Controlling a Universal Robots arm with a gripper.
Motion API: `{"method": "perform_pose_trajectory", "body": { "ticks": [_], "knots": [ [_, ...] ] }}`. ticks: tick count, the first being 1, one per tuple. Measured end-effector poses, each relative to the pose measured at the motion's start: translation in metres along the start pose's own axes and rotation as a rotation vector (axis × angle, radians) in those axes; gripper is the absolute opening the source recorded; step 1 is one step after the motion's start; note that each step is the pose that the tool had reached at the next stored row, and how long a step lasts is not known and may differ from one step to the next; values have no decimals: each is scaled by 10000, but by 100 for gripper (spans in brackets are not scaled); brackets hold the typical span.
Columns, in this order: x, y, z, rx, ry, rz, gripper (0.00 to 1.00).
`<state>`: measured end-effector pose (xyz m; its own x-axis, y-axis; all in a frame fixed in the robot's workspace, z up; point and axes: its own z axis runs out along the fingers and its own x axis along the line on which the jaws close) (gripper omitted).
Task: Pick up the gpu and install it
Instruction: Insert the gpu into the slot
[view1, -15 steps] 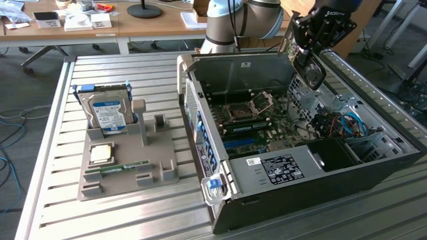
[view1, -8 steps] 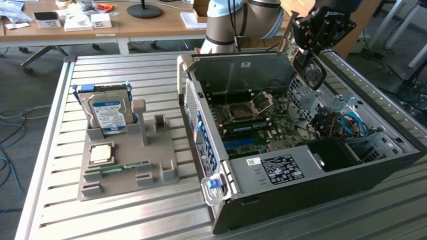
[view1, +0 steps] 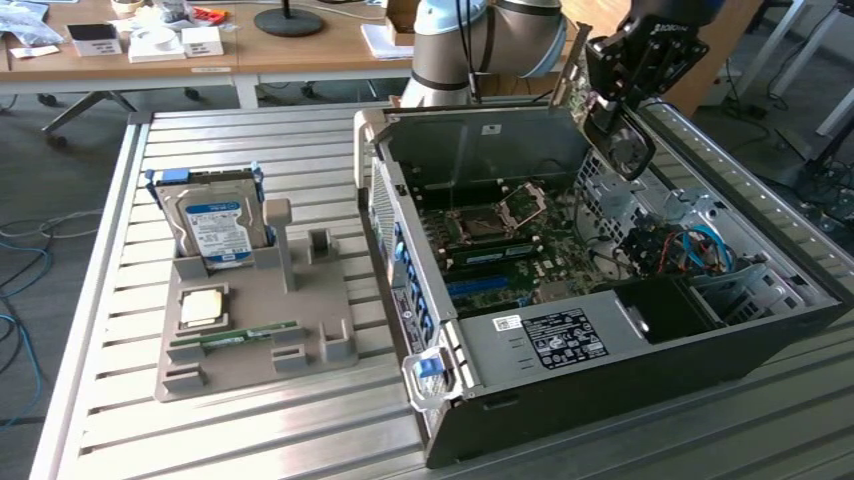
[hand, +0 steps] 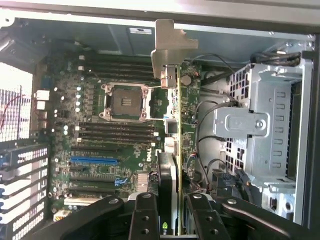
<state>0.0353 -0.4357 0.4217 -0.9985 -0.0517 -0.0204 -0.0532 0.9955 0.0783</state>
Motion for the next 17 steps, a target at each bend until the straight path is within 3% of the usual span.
{"method": "perform_pose_trajectory", "body": {
  "ticks": [17],
  "knots": [
    [2, 4, 3, 7, 146, -1831, 27]
  ]
}}
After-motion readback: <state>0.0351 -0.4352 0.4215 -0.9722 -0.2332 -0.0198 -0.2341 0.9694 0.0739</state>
